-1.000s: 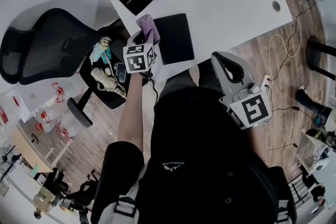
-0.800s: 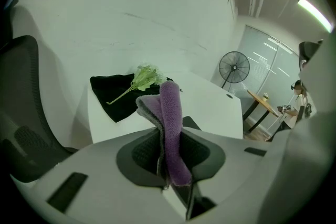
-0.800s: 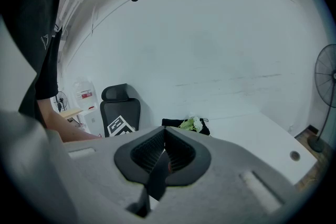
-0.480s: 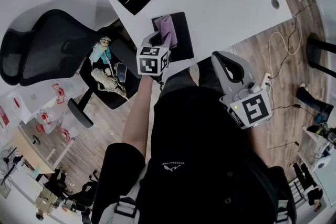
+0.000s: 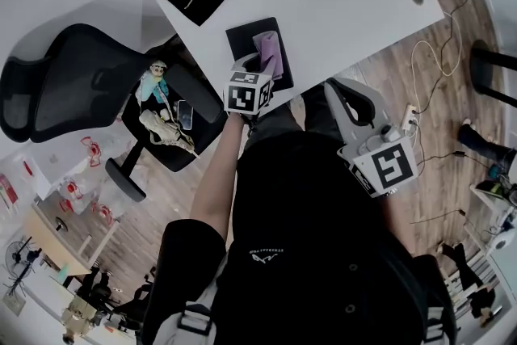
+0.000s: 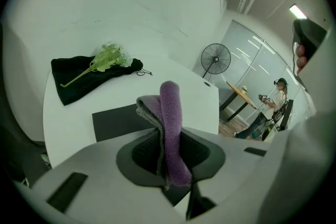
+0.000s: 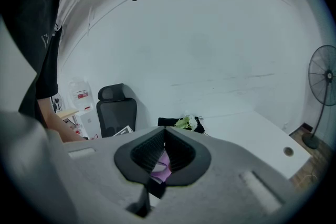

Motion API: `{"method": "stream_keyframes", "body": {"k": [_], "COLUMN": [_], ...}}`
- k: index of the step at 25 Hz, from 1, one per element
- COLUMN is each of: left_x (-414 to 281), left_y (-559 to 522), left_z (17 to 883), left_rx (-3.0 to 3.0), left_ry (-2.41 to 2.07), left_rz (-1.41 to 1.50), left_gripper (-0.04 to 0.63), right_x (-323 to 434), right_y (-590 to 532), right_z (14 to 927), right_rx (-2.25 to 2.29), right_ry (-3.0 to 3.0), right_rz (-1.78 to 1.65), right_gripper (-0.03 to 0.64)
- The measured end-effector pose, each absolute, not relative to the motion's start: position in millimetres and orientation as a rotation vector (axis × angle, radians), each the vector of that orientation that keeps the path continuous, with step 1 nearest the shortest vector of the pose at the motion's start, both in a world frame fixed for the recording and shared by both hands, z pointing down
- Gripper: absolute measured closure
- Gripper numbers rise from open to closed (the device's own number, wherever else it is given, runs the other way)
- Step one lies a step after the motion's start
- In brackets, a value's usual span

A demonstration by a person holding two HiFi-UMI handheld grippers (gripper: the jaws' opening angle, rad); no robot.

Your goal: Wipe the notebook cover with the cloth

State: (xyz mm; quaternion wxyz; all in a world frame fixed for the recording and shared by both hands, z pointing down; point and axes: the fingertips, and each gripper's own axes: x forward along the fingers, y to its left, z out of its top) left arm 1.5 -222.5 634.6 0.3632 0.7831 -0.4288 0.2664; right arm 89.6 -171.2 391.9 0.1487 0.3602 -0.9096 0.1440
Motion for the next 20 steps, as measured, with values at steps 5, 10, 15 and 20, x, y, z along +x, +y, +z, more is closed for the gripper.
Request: {"method": "stream_keyframes", "body": {"k": [5,10,15,20], "left_x": [13.4,20.6,23.7,21.3], "left_y": [-225.2,-224.3,-224.5,-224.5], "left_z": [644.8,657.0,665.4,671.0], "left_rx": [2.002,1.991,1.969,1.948], "left_ry": [-1.069,-1.046,-1.048,-1.059], "left_rz": [0.695,0.723,0.737,0.748], "left_gripper": [0.512,0.512,0.512,0.511], "right_x": [91.9,94.6,98.2,96.1], "right_y": [-171.3,-173.0,-174.9,-173.5], "right_z": [390.9,392.0,392.9,393.2], "right_rx": [1.047,1.061,1.066,1.054], "right_ry": [-2.610,-2.603,-2.598,-2.601], "right_rz": [0.410,0.411,0.418,0.415], "right_gripper": [0.612,0.612,0.612,0.612]}}
